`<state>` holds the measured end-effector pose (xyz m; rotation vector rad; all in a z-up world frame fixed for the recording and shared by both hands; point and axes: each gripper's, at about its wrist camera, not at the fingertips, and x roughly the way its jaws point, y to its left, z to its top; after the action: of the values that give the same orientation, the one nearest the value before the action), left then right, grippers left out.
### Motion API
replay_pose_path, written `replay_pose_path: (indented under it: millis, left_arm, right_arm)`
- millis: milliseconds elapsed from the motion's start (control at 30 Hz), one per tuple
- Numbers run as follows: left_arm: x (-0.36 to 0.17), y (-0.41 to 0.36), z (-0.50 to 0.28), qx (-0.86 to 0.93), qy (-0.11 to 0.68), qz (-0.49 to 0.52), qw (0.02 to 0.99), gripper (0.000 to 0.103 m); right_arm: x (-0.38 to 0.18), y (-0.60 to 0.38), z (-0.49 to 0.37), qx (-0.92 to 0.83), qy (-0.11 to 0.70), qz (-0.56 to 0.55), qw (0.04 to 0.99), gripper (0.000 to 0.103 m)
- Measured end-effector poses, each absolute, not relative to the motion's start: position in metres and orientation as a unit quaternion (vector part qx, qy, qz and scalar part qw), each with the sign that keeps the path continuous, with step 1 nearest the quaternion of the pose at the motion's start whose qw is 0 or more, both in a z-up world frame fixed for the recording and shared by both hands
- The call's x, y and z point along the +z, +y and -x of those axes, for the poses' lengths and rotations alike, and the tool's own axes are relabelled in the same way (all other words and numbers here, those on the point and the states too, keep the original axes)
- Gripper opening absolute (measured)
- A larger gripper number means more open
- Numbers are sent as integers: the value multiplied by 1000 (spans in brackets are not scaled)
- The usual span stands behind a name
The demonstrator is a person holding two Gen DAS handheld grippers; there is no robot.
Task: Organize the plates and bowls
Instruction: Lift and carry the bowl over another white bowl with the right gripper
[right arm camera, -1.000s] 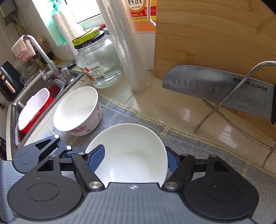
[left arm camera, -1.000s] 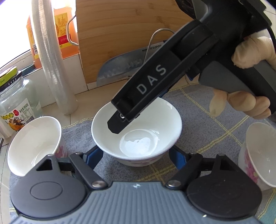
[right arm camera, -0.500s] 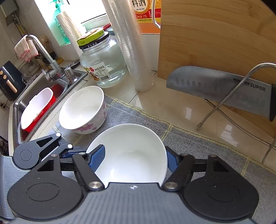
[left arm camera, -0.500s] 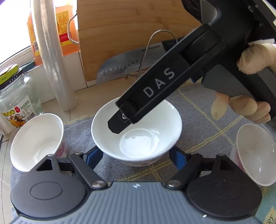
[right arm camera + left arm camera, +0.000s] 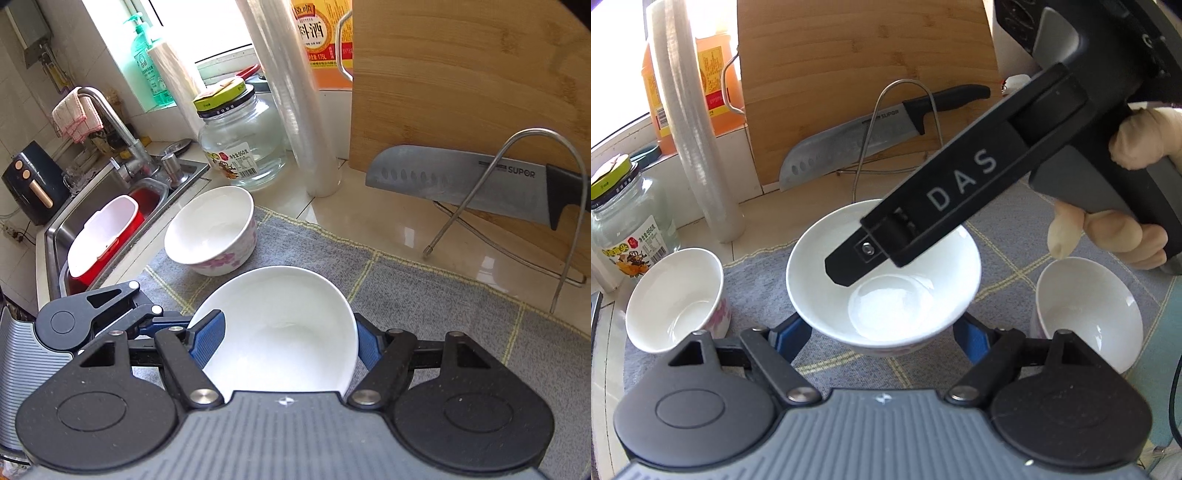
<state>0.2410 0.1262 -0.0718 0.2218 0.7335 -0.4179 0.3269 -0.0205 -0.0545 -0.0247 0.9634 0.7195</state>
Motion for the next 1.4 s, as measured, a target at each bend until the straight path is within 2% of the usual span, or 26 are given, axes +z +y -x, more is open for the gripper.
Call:
replay_pose_path:
  millis: [733, 1400]
  left_arm:
    - [-44, 78, -200, -280, 330, -158, 888, 83]
    - [-58, 46, -181, -335, 337, -178, 862, 83]
  right_arm:
    - [-20, -87, -249, 279, 417, -14, 865, 78]
    - [-26, -123, -215, 227, 424, -36, 876, 78]
